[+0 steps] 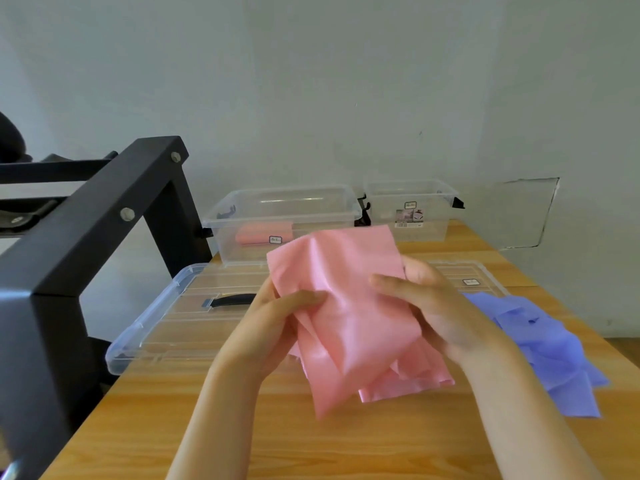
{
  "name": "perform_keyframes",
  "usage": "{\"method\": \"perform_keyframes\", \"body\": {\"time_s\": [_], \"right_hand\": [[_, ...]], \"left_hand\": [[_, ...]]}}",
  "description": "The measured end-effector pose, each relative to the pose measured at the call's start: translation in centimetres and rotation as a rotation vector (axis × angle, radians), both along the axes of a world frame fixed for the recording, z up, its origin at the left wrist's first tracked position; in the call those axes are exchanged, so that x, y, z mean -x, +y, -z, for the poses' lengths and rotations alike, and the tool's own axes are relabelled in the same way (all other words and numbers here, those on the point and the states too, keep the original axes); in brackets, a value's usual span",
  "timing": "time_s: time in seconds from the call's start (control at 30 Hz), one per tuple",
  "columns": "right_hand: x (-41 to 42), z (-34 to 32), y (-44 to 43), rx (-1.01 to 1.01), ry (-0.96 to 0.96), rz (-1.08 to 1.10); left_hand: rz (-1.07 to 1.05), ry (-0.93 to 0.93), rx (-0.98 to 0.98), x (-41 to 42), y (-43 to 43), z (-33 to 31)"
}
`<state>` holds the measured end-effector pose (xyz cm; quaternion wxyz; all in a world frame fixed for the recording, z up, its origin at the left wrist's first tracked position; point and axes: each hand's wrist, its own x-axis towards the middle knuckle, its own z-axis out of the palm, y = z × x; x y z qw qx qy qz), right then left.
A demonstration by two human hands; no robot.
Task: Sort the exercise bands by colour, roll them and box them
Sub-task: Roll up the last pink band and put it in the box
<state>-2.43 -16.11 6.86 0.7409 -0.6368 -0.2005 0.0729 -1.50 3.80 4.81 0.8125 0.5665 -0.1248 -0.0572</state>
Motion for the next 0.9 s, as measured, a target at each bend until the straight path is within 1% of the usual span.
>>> {"method": "perform_keyframes", "body": {"time_s": [0.07, 0.2, 0.3, 0.47, 0.57, 0.63, 0.7, 0.77, 0.9], "right_hand": [[0.0, -0.1, -0.5, -0.028, -0.007, -0.019], [-0.1, 0.2, -1.1, -0.111, -0.003, -0.14], [0.0, 0.4, -0.5, -0.074, -0.07, -0.209], [0.2, 0.2, 0.1, -0.018, -0.148, -0.085], [0.3, 0.0, 0.0, -0.02, -0.151, 0.001], [0.3, -0.2, -0.2, 0.047, -0.185, 0.048], [0.7, -0.6, -0.5, 0.123, -0.2, 0.086], [1.4, -1.3, -0.9, 0.127, -0.195, 0.091], [3.5, -3.2, -1.3, -0.044, -0.16, 0.038]], "left_hand": [[-0.021, 0.021, 0.025, 0.0, 0.2, -0.2], [0.02, -0.029, 0.013, 0.4, -0.1, -0.3], [0.009, -0.049, 0.042, 0.3, -0.2, -0.2], [0.032, -0.115, 0.053, 0.0, 0.5, -0.4], [0.026, -0.147, -0.074, 0.2, 0.3, -0.9], [0.018, -0.153, -0.145, 0.3, 0.2, -1.1], [0.02, -0.162, -0.157, 0.5, 0.0, -1.4], [0.012, -0.178, -0.119, 0.7, 0.0, -2.1], [0.022, -0.251, 0.058, 1.3, 0.2, -3.6]]}}
